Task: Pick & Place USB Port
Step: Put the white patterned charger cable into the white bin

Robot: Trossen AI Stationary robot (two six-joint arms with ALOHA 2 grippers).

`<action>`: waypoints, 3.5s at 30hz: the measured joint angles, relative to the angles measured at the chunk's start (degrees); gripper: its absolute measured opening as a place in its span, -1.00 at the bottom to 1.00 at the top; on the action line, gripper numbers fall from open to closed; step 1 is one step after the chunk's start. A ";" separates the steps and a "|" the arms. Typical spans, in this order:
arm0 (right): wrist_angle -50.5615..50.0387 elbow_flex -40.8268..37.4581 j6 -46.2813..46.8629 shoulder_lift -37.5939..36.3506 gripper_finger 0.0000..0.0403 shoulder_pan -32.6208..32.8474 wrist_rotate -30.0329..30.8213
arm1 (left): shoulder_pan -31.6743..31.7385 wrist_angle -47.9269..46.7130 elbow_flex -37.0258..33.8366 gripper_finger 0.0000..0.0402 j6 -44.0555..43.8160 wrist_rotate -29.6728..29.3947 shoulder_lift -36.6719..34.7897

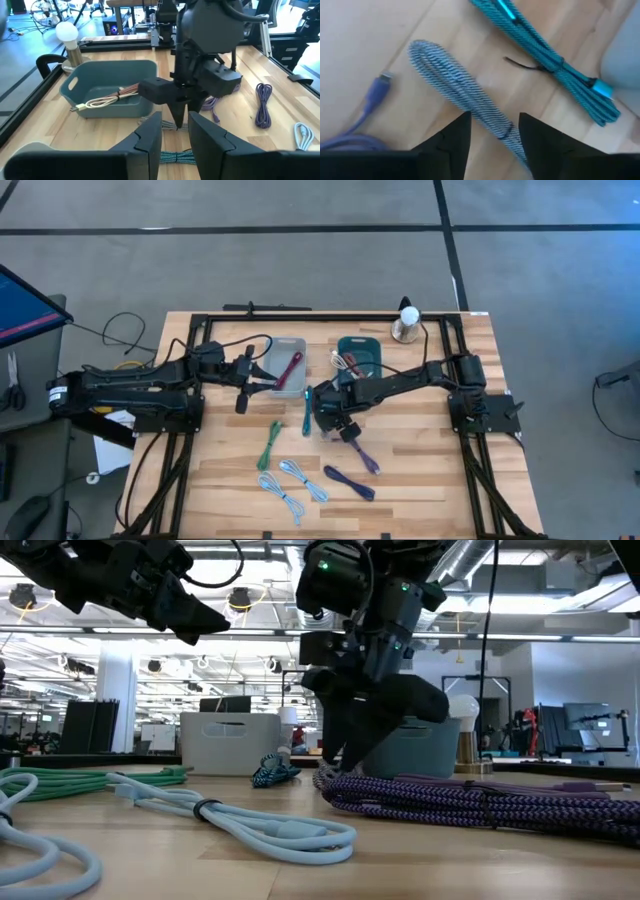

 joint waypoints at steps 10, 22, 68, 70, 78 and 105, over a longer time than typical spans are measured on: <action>0.06 0.00 0.06 0.04 -0.42 -0.95 -4.28 | 0.00 0.00 0.00 -0.53 -0.02 0.00 0.00; 1.69 -1.06 1.11 0.07 -0.42 -0.97 -7.28 | 0.02 0.02 -0.02 -0.53 0.00 0.00 0.00; 7.04 -1.07 3.26 -1.96 -1.00 -3.65 -11.57 | 0.00 0.00 -0.04 -0.53 0.00 -0.02 -0.07; 7.20 -1.07 3.25 -4.03 -1.00 -3.66 -11.58 | 0.01 0.00 -0.04 -0.53 0.00 -0.02 -0.07; 11.35 -1.01 3.18 -11.48 -1.00 -4.00 -11.61 | 0.02 0.02 -0.04 -0.53 0.00 -0.89 -0.07; 23.72 0.86 3.66 -13.00 -1.00 -11.50 -11.30 | -0.11 2.53 -0.04 -0.53 -1.57 -4.71 -0.04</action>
